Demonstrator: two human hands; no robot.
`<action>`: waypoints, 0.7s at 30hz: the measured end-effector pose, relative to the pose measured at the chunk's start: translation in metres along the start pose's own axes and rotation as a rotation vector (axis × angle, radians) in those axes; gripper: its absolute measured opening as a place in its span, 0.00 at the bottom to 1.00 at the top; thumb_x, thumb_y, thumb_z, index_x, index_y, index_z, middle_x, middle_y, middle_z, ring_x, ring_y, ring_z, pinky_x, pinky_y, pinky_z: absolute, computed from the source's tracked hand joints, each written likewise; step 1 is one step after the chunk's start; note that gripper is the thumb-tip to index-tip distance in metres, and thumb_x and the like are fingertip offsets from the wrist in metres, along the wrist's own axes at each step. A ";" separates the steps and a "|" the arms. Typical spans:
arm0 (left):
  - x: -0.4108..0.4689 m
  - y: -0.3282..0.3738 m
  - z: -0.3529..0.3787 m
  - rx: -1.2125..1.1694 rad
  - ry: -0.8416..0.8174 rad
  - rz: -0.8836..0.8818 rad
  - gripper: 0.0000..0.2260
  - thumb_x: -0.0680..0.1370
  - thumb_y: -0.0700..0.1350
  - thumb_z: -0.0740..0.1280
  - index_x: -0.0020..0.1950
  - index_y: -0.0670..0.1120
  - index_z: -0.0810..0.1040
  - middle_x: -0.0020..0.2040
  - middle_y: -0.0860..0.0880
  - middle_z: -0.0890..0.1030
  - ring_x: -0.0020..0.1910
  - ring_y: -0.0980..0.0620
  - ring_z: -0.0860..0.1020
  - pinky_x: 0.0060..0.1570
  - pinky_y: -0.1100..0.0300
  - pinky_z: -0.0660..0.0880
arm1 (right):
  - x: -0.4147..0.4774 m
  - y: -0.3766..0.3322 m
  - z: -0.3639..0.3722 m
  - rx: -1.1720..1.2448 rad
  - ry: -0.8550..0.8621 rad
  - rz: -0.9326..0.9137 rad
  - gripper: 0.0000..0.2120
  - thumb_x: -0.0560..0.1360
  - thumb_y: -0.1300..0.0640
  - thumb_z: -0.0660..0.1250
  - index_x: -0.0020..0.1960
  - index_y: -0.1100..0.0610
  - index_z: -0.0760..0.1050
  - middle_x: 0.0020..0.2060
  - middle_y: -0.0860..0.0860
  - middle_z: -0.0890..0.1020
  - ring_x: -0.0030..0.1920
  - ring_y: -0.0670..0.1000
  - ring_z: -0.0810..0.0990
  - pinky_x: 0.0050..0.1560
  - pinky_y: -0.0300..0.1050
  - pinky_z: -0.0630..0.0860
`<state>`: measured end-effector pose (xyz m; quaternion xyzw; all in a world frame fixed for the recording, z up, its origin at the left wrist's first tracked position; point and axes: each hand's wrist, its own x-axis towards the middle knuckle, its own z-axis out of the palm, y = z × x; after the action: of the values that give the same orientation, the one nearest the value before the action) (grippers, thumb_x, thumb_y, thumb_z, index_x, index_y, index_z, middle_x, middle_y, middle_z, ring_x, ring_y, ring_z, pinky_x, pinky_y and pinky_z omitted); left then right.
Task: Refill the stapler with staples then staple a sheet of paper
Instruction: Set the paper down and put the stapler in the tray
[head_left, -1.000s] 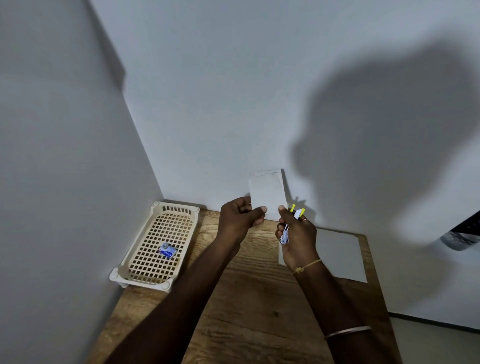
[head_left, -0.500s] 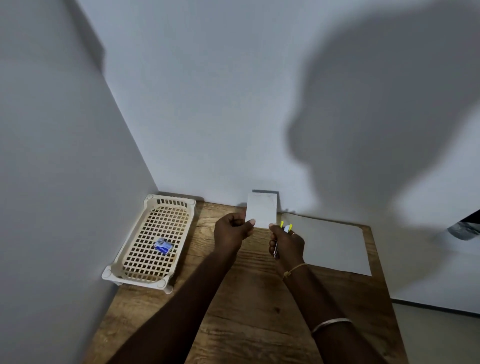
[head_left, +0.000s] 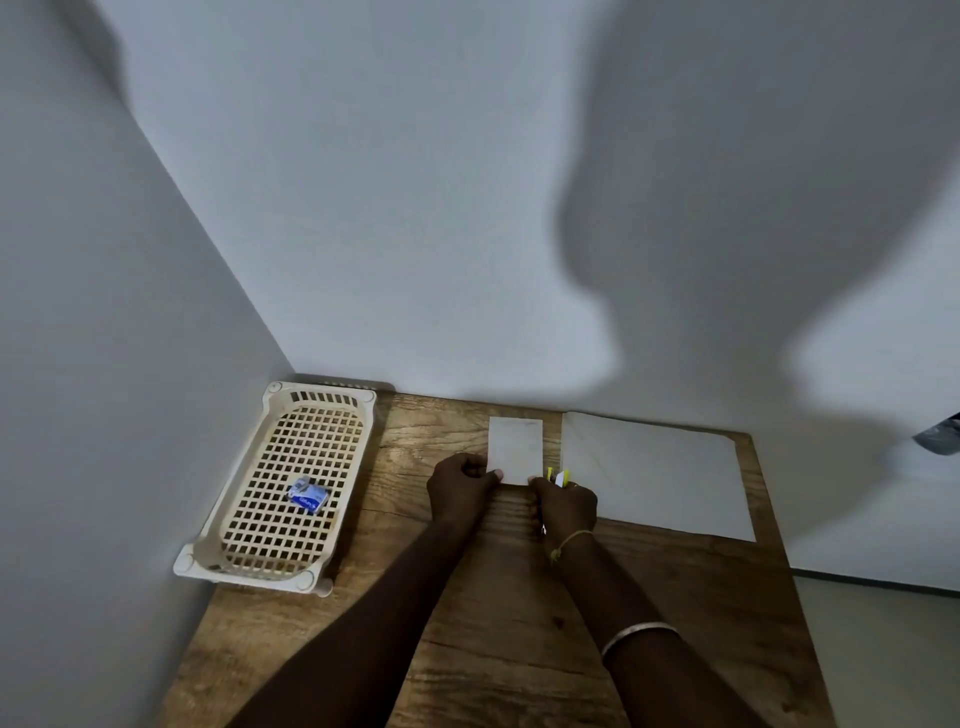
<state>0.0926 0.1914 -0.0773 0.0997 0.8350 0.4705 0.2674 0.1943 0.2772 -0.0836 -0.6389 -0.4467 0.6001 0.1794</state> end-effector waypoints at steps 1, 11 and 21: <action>0.001 -0.001 0.001 0.018 0.001 0.001 0.12 0.71 0.45 0.80 0.52 0.46 0.85 0.40 0.57 0.82 0.42 0.59 0.81 0.38 0.73 0.69 | 0.001 0.001 0.000 -0.020 0.012 -0.001 0.10 0.67 0.57 0.78 0.35 0.61 0.80 0.27 0.56 0.81 0.26 0.54 0.79 0.28 0.40 0.74; 0.005 -0.008 0.013 0.172 0.037 0.074 0.11 0.72 0.43 0.79 0.53 0.43 0.85 0.49 0.47 0.87 0.45 0.55 0.80 0.46 0.64 0.74 | 0.005 0.004 -0.004 -0.245 0.017 -0.098 0.10 0.71 0.54 0.75 0.36 0.58 0.80 0.23 0.52 0.81 0.24 0.50 0.82 0.28 0.39 0.78; 0.002 -0.005 0.011 0.223 0.039 0.114 0.14 0.72 0.46 0.79 0.54 0.43 0.83 0.50 0.46 0.85 0.49 0.50 0.82 0.51 0.56 0.78 | 0.001 0.002 -0.010 -0.250 0.069 -0.193 0.13 0.78 0.52 0.69 0.55 0.61 0.75 0.45 0.55 0.81 0.47 0.57 0.80 0.49 0.43 0.71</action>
<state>0.0976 0.1980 -0.0868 0.1671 0.8802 0.3910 0.2110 0.2038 0.2798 -0.0841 -0.6306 -0.5708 0.4975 0.1704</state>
